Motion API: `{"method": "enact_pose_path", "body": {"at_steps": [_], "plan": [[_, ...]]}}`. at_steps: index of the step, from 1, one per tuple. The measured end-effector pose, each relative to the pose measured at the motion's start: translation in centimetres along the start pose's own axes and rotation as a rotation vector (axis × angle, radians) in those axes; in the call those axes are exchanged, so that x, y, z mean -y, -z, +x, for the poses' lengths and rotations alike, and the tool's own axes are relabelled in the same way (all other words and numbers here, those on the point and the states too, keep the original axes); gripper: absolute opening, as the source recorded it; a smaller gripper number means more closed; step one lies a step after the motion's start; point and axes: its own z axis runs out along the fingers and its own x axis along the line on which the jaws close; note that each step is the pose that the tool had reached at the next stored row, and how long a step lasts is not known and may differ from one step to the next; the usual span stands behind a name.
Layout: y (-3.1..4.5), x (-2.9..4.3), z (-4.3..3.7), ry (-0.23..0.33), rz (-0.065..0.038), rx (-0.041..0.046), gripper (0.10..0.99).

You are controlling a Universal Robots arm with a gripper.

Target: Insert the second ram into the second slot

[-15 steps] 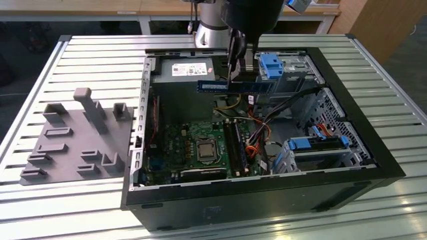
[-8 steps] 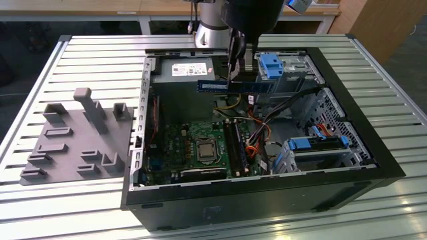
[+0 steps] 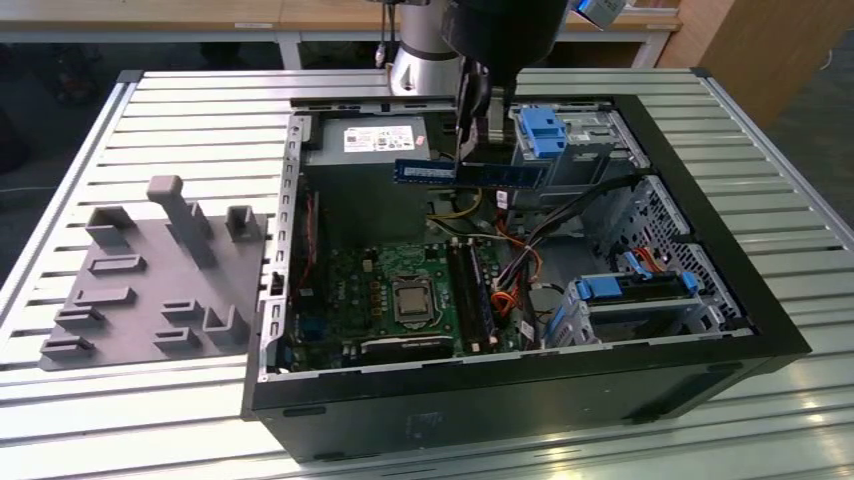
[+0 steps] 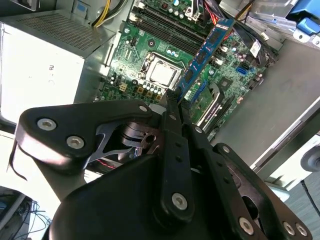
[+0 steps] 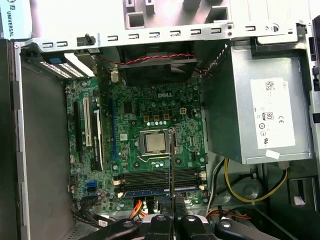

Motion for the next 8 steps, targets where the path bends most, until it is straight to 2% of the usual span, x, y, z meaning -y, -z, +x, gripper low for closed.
{"method": "enact_pose_path", "body": {"at_steps": [8], "plan": [[0.0, 0.0, 0.0, -0.038, 0.001, 0.0011, 0.137]]}}
